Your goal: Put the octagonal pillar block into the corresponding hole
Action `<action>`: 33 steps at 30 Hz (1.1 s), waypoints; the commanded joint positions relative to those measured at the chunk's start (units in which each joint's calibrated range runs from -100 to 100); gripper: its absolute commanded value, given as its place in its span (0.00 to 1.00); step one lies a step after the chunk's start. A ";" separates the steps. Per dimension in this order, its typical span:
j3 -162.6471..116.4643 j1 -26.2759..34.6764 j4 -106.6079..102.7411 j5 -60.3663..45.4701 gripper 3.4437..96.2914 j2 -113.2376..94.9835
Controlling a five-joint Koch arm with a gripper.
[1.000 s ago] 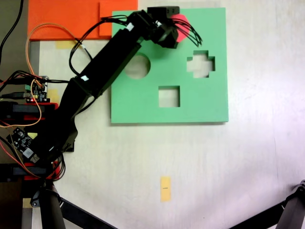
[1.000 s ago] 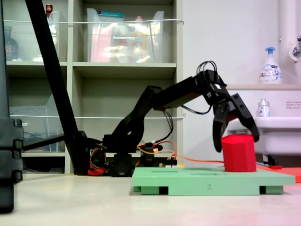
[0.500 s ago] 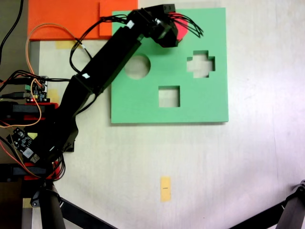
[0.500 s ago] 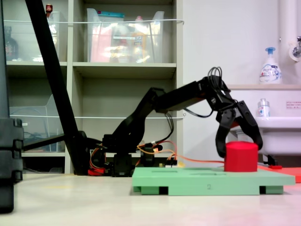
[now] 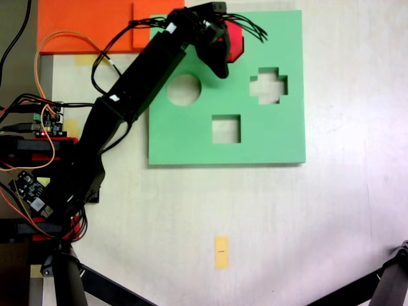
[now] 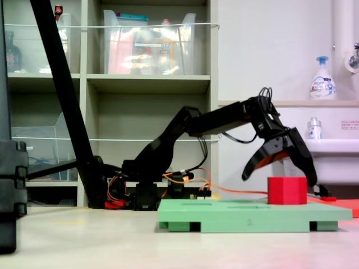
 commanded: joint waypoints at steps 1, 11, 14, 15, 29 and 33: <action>3.93 -0.10 -4.21 -1.47 0.99 -11.12; 3.93 -6.98 -15.29 -23.30 0.87 -59.44; 3.63 -11.82 -16.54 -37.46 0.71 -71.45; 3.63 -13.53 -16.06 -40.49 0.68 -73.97; -71.54 -23.79 37.10 -52.06 0.65 -106.65; -96.77 -24.76 49.04 -54.80 0.63 -114.89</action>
